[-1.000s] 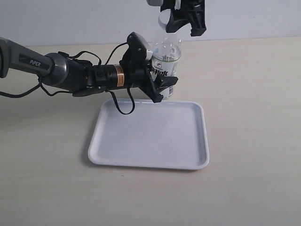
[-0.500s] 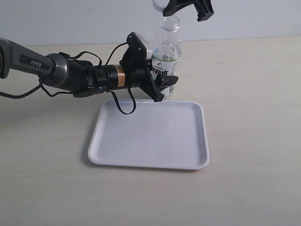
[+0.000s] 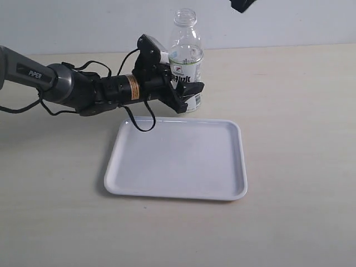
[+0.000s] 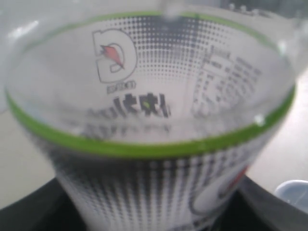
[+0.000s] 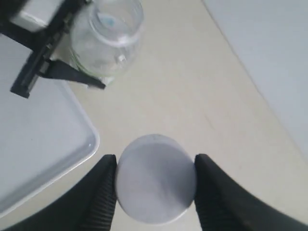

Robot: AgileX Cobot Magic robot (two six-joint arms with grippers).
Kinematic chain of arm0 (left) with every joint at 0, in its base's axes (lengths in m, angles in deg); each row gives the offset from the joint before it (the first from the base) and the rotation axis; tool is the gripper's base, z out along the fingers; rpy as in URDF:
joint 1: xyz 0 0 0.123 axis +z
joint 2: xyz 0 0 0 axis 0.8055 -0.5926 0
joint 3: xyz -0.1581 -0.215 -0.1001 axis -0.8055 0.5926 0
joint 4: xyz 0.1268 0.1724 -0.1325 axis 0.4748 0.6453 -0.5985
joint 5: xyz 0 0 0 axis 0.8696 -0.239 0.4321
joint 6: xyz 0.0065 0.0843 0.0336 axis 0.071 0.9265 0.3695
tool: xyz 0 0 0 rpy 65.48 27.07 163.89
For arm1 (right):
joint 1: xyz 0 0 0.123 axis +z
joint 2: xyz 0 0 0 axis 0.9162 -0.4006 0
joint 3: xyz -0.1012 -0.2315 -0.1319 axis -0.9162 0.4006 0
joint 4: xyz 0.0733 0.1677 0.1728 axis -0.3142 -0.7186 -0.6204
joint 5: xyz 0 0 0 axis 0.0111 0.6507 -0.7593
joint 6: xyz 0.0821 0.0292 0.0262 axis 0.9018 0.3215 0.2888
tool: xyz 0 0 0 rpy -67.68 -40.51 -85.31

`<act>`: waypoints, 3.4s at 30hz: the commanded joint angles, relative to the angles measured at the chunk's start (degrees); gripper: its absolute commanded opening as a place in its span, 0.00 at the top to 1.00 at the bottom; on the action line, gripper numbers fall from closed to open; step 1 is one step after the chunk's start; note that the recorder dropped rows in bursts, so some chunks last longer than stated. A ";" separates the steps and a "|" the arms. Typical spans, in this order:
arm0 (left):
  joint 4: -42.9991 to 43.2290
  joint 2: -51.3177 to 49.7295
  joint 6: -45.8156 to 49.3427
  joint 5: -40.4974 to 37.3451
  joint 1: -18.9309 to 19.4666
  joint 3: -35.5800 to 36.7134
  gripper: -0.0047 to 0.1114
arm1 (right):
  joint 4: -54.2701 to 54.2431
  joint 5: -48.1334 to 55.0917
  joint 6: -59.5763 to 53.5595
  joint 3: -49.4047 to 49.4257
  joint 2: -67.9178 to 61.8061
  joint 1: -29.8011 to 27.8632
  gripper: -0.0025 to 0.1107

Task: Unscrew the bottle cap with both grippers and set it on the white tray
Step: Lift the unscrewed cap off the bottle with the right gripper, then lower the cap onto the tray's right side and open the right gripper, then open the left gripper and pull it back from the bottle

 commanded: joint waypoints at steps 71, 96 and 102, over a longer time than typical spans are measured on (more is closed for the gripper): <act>-0.50 0.67 -1.32 0.76 0.91 0.62 0.91 | -21.16 -37.78 7.07 45.99 -3.56 3.28 0.35; 2.69 1.91 -2.53 0.49 1.13 0.62 0.31 | -20.19 -37.56 6.94 45.99 -3.30 3.28 0.35; 6.31 2.78 -8.23 0.36 2.95 0.62 0.31 | -19.95 -37.56 6.81 45.99 -3.30 3.28 0.35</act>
